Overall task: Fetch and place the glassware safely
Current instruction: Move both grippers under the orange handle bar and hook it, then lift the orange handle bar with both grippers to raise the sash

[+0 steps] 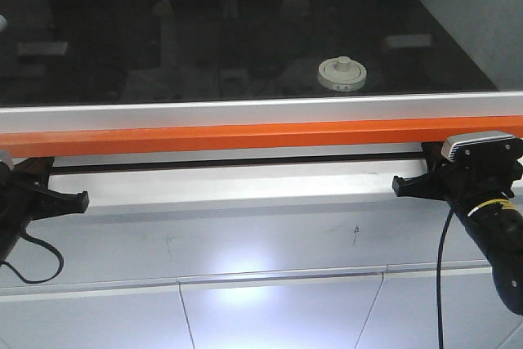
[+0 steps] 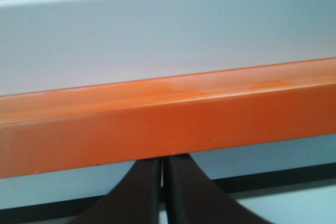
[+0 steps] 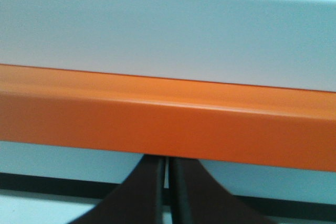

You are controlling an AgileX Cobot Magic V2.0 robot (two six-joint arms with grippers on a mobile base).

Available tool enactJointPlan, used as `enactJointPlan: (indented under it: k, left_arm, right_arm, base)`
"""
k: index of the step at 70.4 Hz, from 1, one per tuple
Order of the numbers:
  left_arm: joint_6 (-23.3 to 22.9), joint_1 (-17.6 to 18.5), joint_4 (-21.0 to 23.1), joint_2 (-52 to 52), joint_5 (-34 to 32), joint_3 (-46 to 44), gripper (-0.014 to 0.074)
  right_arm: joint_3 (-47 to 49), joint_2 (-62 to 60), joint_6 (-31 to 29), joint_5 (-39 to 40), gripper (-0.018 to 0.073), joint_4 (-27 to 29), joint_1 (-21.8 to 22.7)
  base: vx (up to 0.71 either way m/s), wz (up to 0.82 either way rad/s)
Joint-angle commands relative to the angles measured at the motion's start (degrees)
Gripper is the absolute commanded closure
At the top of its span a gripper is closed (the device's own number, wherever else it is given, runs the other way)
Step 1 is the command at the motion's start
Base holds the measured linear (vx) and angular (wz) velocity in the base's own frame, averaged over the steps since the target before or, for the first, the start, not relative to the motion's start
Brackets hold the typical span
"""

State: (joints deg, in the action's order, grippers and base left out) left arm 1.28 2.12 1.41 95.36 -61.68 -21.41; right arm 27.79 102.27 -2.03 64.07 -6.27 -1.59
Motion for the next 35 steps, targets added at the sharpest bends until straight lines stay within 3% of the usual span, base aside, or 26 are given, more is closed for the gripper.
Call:
enactJointPlan:
  k: [1, 35]
  left_arm:
    - [-0.4, -0.1, -0.2, -1.8, -9.2, -2.0, 0.0603]
    - [-0.3, -0.1, -0.3, -9.5, -2.8, -7.1, 0.0603]
  right_arm:
    - [1.7, -2.2, -0.2, 7.1, 0.056, -0.4, 0.1]
    - [1.7, -6.5, -0.2, 7.1, 0.056, -0.4, 0.1]
  base:
    - [0.0, 0.0]
    - [0.0, 0.0]
